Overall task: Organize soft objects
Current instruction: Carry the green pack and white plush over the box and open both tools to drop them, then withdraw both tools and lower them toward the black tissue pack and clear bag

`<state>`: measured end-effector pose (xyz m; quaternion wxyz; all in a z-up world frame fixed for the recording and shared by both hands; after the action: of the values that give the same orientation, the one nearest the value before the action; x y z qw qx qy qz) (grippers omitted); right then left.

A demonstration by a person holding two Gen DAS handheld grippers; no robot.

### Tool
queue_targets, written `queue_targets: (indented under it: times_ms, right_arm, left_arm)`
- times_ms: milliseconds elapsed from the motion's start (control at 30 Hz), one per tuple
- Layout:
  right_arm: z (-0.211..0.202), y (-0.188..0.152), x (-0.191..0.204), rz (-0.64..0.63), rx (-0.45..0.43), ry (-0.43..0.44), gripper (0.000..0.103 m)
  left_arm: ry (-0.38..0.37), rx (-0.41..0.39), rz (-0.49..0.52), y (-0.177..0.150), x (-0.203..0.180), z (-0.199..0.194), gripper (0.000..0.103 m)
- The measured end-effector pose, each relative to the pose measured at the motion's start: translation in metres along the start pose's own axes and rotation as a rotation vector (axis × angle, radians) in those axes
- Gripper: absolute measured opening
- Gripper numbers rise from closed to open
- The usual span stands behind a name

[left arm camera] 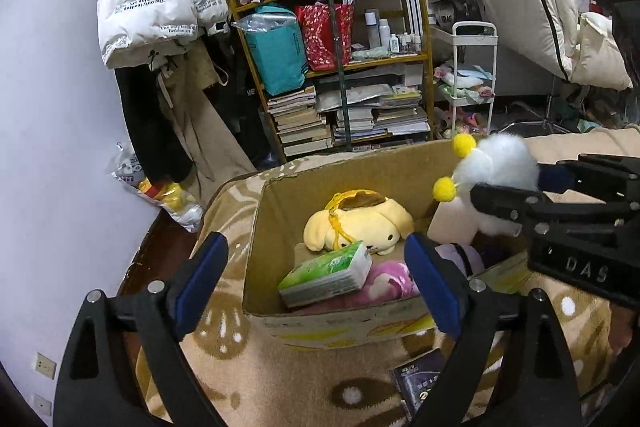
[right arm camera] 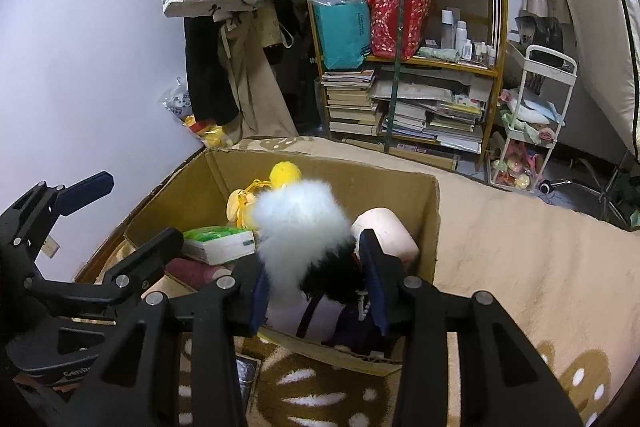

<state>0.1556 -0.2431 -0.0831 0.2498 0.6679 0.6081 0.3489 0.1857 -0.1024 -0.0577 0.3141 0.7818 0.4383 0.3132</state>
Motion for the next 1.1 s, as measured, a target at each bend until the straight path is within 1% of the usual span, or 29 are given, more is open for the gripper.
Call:
queue_targets:
  times_ms: [100,267,300,333,400,500,533,600,667,733,800,900,1000,1100]
  right_arm:
    - [0.0,-0.001,-0.005,0.028,0.008,0.012,0.045]
    - [-0.005,0.0,-0.012,0.057,0.003,0.006,0.053]
    - [-0.007,0.0,-0.013,0.059,-0.001,0.0,0.057]
    - [-0.008,0.0,-0.013,0.059,-0.004,-0.001,0.063]
    - [-0.014,0.0,-0.013,0.063,-0.012,-0.003,0.068]
    - [-0.021,0.001,-0.014,0.07,-0.017,-0.011,0.07]
    - [-0.025,0.0,-0.014,0.08,-0.019,-0.011,0.074]
    - [-0.033,0.002,-0.016,0.093,-0.026,-0.005,0.081]
    - [-0.042,0.003,-0.016,0.095,-0.037,-0.008,0.085]
    - [-0.051,0.004,-0.017,0.097,-0.048,-0.021,0.093]
    - [-0.059,0.002,-0.018,0.105,-0.053,-0.031,0.099]
    - [-0.066,-0.005,-0.019,0.111,-0.024,-0.054,0.103]
    - [-0.069,-0.016,-0.023,0.13,0.034,-0.085,0.103]
    - [-0.07,-0.027,-0.023,0.14,0.079,-0.097,0.103]
  left_arm:
    - [-0.007,0.008,-0.005,-0.002,0.003,-0.002,0.089]
    - [-0.012,0.025,-0.022,-0.004,0.006,-0.005,0.089]
    - [-0.015,0.028,-0.025,-0.005,0.006,-0.006,0.089]
    - [-0.016,0.031,-0.026,-0.005,0.006,-0.007,0.09]
    - [-0.021,0.039,-0.02,-0.007,0.005,-0.008,0.09]
    - [-0.018,0.05,-0.01,-0.011,0.002,-0.013,0.09]
    - [-0.022,0.055,-0.012,-0.013,0.002,-0.014,0.09]
    - [-0.029,0.069,-0.021,-0.015,0.002,-0.016,0.09]
    - [-0.042,0.09,-0.04,-0.018,0.004,-0.018,0.091]
    - [-0.064,0.112,-0.068,-0.021,0.008,-0.02,0.092]
    - [-0.071,0.127,-0.085,-0.024,0.011,-0.023,0.092]
    - [-0.084,0.16,-0.096,-0.029,0.014,-0.027,0.092]
    - [-0.105,0.192,-0.102,-0.035,0.013,-0.028,0.092]
    - [-0.116,0.225,-0.079,-0.04,0.007,-0.027,0.092]
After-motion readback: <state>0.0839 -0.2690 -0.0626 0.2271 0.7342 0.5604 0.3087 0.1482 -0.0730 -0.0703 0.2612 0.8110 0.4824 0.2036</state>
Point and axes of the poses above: each gripper's, at about its wrist camera, not at the fingertips, and z roughly the way its jaws point, x to its left, y to its top, the point moved 2 cm from there along z, roughly the way its jaws point
